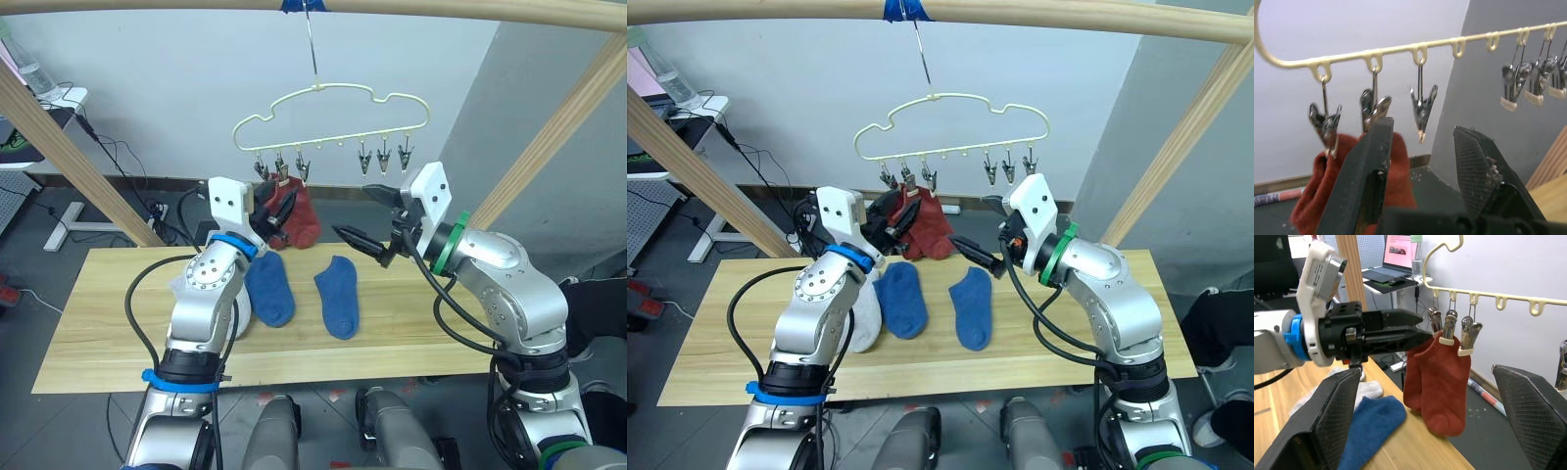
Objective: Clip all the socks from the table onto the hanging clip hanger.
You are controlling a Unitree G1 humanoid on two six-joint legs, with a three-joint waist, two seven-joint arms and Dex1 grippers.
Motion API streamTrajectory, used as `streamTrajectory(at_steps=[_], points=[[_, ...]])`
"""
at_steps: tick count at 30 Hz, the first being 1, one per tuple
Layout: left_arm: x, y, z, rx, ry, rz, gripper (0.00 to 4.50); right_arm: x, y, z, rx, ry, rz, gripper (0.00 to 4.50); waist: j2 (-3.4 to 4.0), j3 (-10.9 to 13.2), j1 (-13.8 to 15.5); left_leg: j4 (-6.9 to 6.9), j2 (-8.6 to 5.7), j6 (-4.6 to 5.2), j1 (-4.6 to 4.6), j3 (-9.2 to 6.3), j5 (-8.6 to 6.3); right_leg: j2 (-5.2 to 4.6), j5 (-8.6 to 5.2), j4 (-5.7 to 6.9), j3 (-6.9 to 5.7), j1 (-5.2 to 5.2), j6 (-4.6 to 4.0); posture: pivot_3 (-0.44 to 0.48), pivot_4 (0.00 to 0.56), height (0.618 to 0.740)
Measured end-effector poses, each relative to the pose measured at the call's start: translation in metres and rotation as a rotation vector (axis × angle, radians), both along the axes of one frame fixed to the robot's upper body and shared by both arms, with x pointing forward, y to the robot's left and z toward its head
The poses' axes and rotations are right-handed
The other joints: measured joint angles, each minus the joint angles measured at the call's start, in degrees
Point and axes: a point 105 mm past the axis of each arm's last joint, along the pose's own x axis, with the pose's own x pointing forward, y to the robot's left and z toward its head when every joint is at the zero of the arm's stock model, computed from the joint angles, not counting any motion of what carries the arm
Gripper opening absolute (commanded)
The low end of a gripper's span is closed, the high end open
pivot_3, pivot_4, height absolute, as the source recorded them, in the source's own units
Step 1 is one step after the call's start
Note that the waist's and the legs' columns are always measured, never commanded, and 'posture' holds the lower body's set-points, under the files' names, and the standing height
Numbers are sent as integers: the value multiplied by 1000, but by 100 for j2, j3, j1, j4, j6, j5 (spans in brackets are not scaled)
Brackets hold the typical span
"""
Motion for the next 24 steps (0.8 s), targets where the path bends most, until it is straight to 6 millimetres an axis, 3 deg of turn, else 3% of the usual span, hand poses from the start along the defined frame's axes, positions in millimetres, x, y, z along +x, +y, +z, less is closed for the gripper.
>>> streamTrajectory(at_steps=[14, 24], points=[[11, -12, -2, -11, -10, 23, 2194, -1, -2, 3, 4, -16, 6, 4500, 0, 0, -1, 2, 1, 0, 0, 0, 0, 3, 0, 2, -9, 0, 0, -65, 227, 740], [21, -5, -7, -28, 5, 86, 2194, -2, 2, 6, 4, -24, 14, 4500, 0, 0, -5, 4, 2, 0, 1, -1, 0, 4, 1, 5, -12, 0, 0, -69, 226, 740]])
